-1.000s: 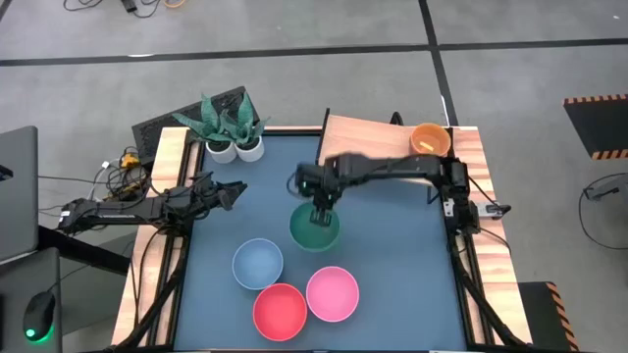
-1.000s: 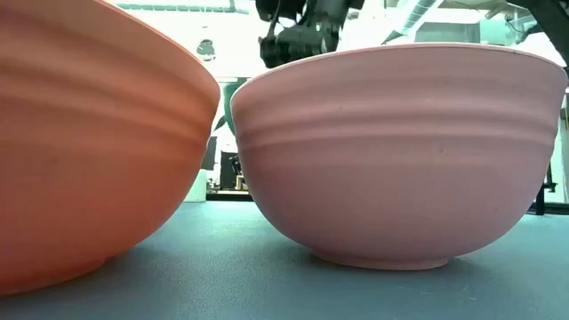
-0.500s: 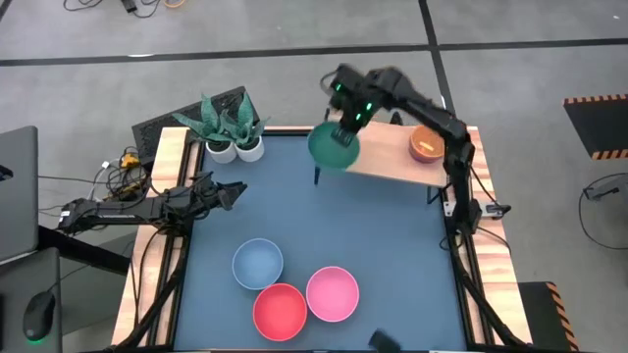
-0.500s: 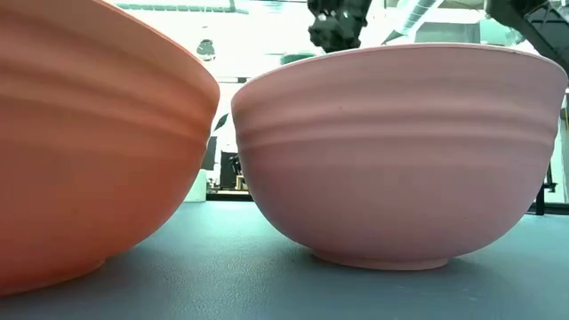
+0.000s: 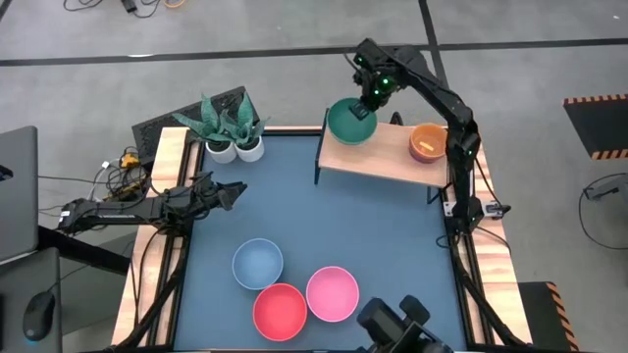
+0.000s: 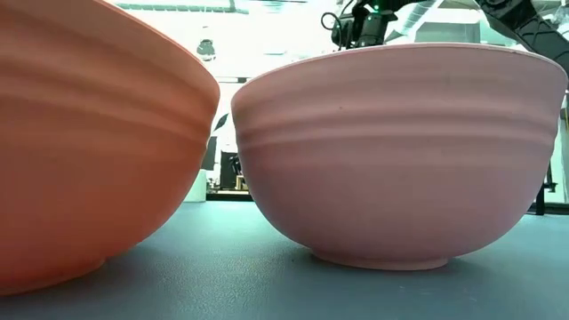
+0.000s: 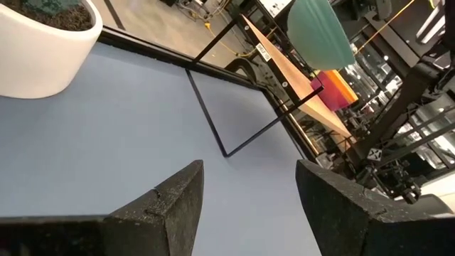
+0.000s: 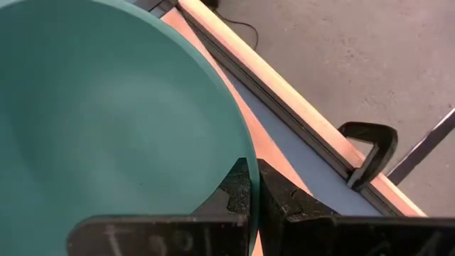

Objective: Place and stack bowls onto a shelf
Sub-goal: Put the big green bowl on the shelf

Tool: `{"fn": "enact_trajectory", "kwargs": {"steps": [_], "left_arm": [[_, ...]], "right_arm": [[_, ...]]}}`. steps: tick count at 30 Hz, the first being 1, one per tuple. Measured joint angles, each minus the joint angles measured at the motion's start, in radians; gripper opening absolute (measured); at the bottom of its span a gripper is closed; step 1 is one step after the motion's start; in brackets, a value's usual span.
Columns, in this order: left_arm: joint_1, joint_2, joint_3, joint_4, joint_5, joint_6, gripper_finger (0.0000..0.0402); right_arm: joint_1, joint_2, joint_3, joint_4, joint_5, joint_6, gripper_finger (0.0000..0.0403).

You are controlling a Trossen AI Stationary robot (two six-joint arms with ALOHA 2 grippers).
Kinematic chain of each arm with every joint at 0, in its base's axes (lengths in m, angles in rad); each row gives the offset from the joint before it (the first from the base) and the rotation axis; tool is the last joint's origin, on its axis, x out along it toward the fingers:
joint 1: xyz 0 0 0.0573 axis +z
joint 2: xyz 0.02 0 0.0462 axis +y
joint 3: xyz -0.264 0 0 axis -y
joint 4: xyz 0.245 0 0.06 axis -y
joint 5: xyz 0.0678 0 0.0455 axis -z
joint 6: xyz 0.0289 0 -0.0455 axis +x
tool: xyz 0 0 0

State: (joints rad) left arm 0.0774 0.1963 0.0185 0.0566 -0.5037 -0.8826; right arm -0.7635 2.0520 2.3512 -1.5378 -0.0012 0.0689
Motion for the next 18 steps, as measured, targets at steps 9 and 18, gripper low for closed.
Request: {"fn": "enact_trajectory", "kwargs": {"steps": [9,18], "left_arm": [[0.000,0.000,0.000,0.000,0.000,0.004,0.0209],[0.000,0.000,0.000,0.000,0.010,-0.013,0.0209]], "right_arm": [[0.029,0.075,0.000,0.009,-0.020,-0.029,0.0025],[0.027,0.080,0.000,0.012,-0.020,-0.061,0.0071]]}}
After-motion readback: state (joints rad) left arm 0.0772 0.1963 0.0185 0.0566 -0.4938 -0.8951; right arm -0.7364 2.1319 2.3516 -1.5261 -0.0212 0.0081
